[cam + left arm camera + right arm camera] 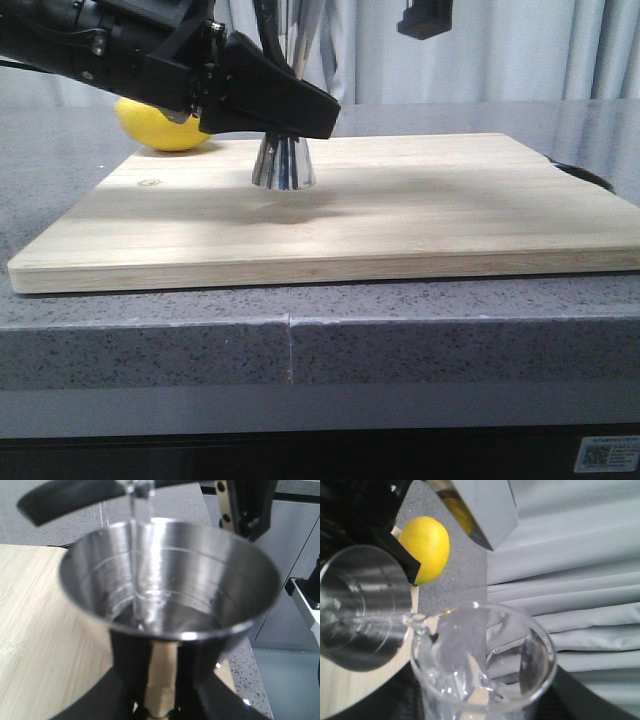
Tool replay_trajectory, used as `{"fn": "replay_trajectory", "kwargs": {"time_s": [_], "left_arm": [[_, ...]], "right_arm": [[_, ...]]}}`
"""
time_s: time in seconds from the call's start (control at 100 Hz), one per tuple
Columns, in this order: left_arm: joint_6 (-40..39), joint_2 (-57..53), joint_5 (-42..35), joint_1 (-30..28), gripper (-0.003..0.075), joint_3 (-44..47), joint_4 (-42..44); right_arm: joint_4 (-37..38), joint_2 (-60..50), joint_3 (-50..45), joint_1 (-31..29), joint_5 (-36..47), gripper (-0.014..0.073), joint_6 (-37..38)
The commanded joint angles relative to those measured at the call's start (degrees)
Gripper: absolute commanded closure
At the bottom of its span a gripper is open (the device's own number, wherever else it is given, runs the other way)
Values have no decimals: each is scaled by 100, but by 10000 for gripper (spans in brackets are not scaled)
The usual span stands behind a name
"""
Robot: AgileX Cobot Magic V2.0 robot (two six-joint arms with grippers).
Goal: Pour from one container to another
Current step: 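Hold the beaker tilted over the jigger cup with the right gripper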
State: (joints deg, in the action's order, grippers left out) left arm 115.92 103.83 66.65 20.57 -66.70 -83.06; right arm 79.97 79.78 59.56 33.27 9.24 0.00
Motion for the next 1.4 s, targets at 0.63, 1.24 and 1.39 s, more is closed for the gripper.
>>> {"fn": "replay_trajectory", "kwargs": {"time_s": [0.63,1.24,1.39], "left_arm": [[-32,-318,612,65,703,-135,-440],[-32,-318,612,65,703,-135,-440],[-32,-318,612,65,703,-135,-440]], "right_arm": [[293,-232,215,-1,42,409,0],[502,-232,215,-1,42,409,0],[547,-232,215,-1,42,409,0]]}}
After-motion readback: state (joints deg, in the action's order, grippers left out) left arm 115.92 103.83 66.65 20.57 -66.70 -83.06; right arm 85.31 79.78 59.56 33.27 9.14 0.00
